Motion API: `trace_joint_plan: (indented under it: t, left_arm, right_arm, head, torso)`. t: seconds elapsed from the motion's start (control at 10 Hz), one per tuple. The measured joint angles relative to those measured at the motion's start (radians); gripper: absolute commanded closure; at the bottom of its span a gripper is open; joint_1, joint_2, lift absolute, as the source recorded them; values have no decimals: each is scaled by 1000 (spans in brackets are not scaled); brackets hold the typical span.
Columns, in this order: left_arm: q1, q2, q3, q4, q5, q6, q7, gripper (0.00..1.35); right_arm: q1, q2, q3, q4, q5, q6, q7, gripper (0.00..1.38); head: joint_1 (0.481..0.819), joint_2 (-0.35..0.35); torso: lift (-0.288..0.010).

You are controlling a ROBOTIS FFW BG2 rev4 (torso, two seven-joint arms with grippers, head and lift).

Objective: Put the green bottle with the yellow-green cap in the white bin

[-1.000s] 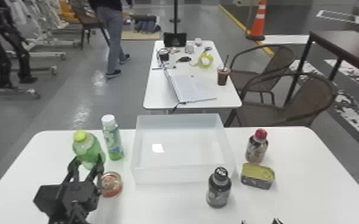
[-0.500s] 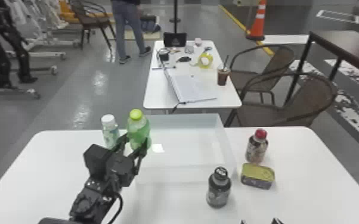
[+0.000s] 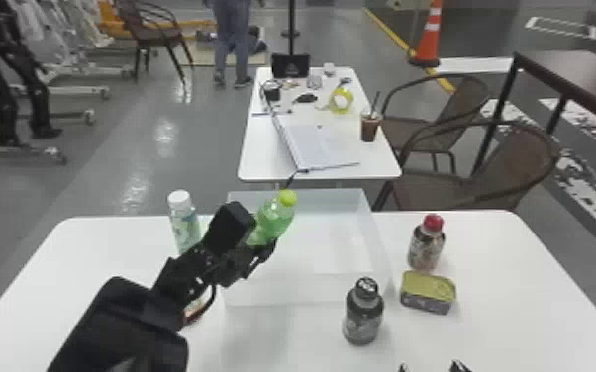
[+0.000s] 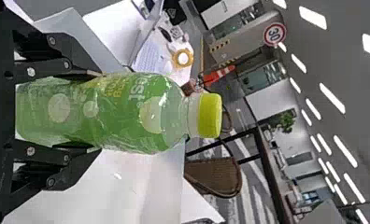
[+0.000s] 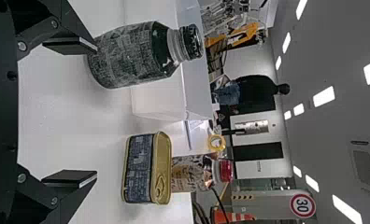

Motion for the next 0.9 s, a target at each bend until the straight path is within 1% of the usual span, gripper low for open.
trace_joint_plan:
  t: [0.1, 0.2, 0.3, 0.5, 0.6, 0.8, 0.9]
  left_arm:
    - [-18, 13, -25, 4, -50, 45, -6, 325]
    - [-22, 21, -33, 6, -76, 69, -10, 219]
    - [-16, 20, -25, 6, -83, 64, -10, 177]
    - [12, 8, 13, -3, -78, 27, -14, 176]
    - [38, -6, 52, -17, -65, 7, -15, 176]
    - [118, -48, 148, -68, -38, -46, -10, 176]
    - [163, -57, 200, -97, -24, -74, -7, 176]
  right_arm:
    - [-1, 0, 0, 0, 0, 0, 0, 329]
    - [-2, 0, 0, 1, -1, 0, 1, 328]
    - [-2, 0, 0, 1, -1, 0, 1, 329]
    - [-2, 0, 0, 1, -1, 0, 0, 329]
    - [-2, 0, 0, 1, -1, 0, 1, 329]
    - [-1, 0, 0, 1, -1, -1, 1, 329]
    - [-1, 0, 0, 0, -1, -1, 1, 329]
  head:
    - [549, 0]
    - [549, 0]
    - [549, 0]
    - [549, 0]
    - [549, 0]
    - [549, 0]
    - [549, 0]
  torso:
    - [-100]
    - [-100]
    - [-100]
    - [-100]
    - [-100]
    - [-100]
    - [-100]
